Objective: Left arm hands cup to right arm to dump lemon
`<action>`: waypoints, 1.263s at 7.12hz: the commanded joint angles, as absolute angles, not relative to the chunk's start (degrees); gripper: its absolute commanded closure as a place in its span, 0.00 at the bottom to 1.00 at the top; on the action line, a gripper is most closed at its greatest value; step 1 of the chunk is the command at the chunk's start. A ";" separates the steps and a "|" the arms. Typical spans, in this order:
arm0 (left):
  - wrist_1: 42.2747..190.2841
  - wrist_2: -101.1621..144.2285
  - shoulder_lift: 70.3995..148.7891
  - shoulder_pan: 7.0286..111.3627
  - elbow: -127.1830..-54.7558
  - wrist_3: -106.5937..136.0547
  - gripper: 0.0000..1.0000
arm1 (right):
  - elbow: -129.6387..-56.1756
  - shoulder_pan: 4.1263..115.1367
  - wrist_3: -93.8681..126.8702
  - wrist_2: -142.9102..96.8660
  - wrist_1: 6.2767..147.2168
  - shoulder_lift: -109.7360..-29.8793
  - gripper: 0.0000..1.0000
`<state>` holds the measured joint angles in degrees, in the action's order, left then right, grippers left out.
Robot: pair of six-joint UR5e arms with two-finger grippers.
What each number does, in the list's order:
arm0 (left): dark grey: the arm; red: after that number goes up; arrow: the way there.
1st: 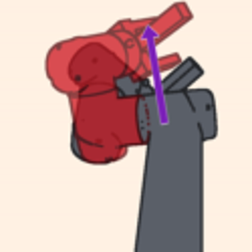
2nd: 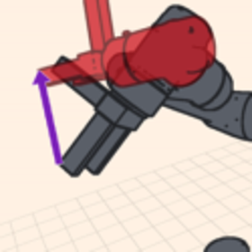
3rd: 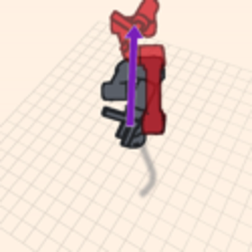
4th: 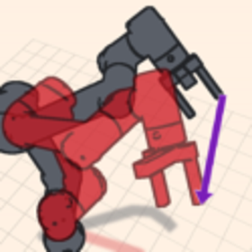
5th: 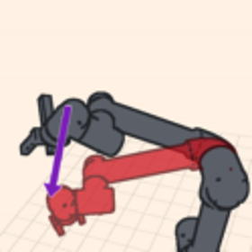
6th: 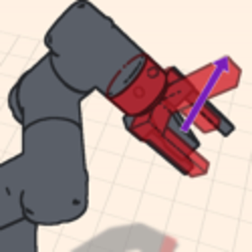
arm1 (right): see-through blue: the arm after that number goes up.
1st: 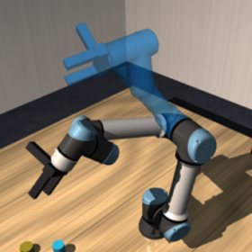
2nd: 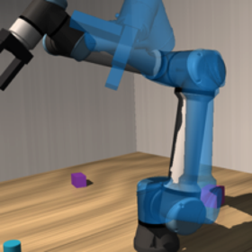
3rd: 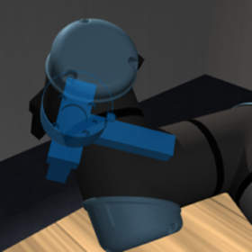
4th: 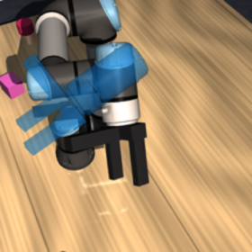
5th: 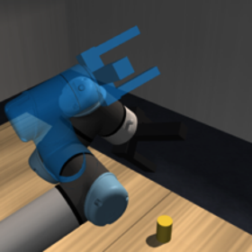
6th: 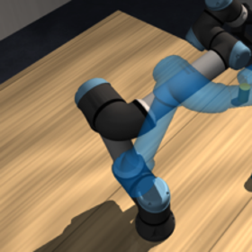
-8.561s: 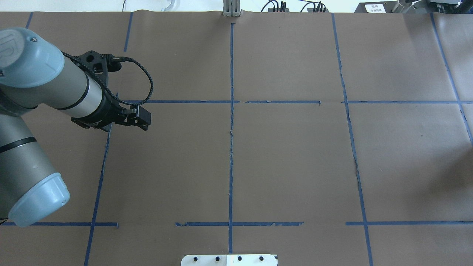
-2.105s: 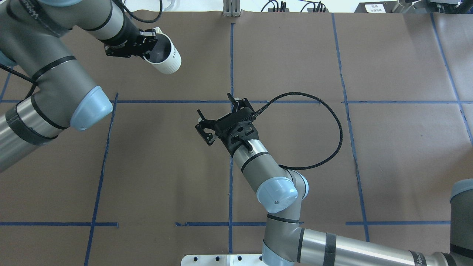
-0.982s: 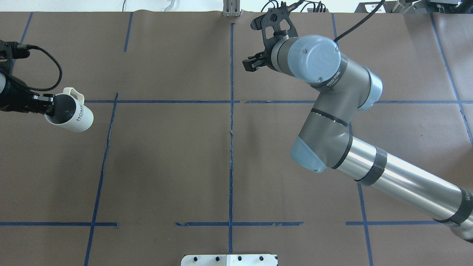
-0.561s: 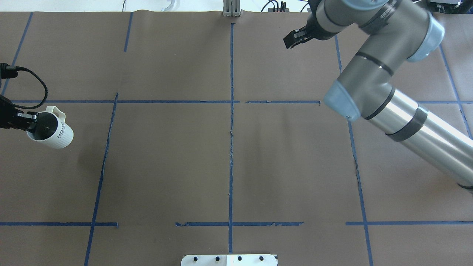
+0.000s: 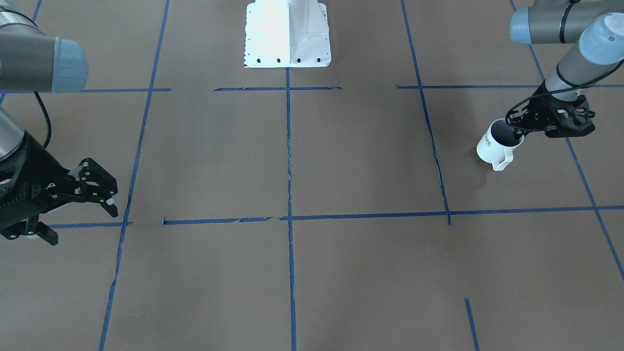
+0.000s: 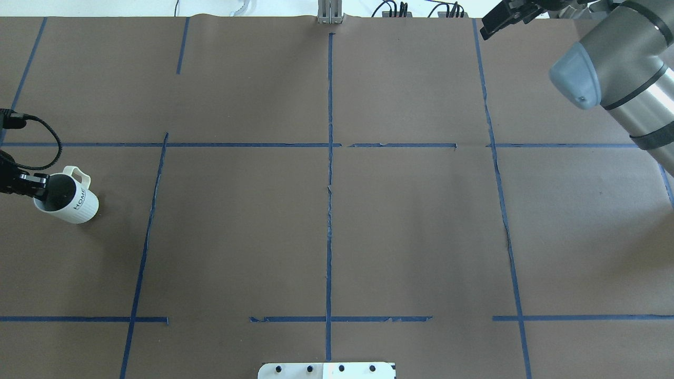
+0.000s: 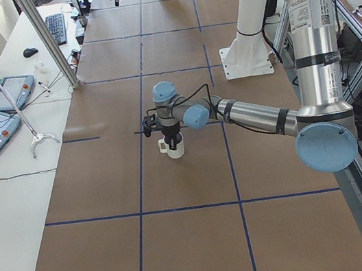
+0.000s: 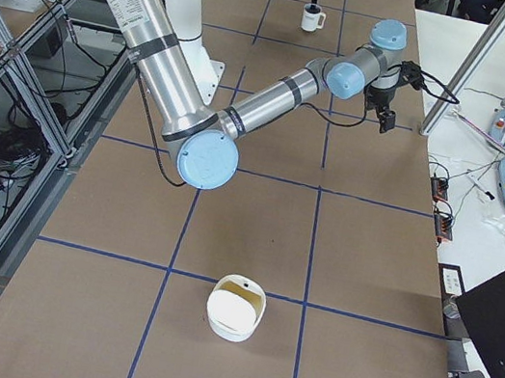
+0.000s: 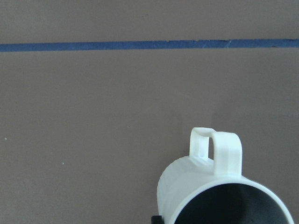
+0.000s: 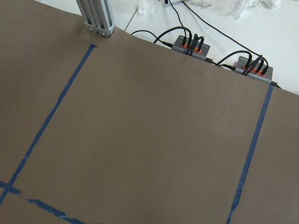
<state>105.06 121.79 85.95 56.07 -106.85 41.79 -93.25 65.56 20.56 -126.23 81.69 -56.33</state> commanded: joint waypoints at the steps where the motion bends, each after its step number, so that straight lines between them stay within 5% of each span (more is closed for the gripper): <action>1: 105.29 121.99 85.78 58.34 -103.91 37.55 1.00 | -93.34 68.98 16.36 -131.37 81.65 -59.05 0.00; 2: 105.29 121.99 85.87 59.75 -102.76 34.92 0.96 | -93.51 70.04 14.96 -132.53 81.65 -60.11 0.00; 3: 105.21 122.08 86.13 60.20 -102.74 32.98 0.19 | -93.52 70.22 13.72 -132.54 81.65 -60.90 0.00; 4: 104.51 122.08 86.22 61.95 -102.74 28.26 0.00 | -93.25 70.75 12.06 -132.63 81.74 -61.87 0.00; 9: 85.63 128.56 85.79 84.86 -102.84 -6.60 0.00 | -92.37 79.78 -4.08 -135.00 88.90 -70.56 0.00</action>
<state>90.24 126.89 86.20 79.12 -103.42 2.78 -92.43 76.76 1.29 -134.46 84.68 -68.48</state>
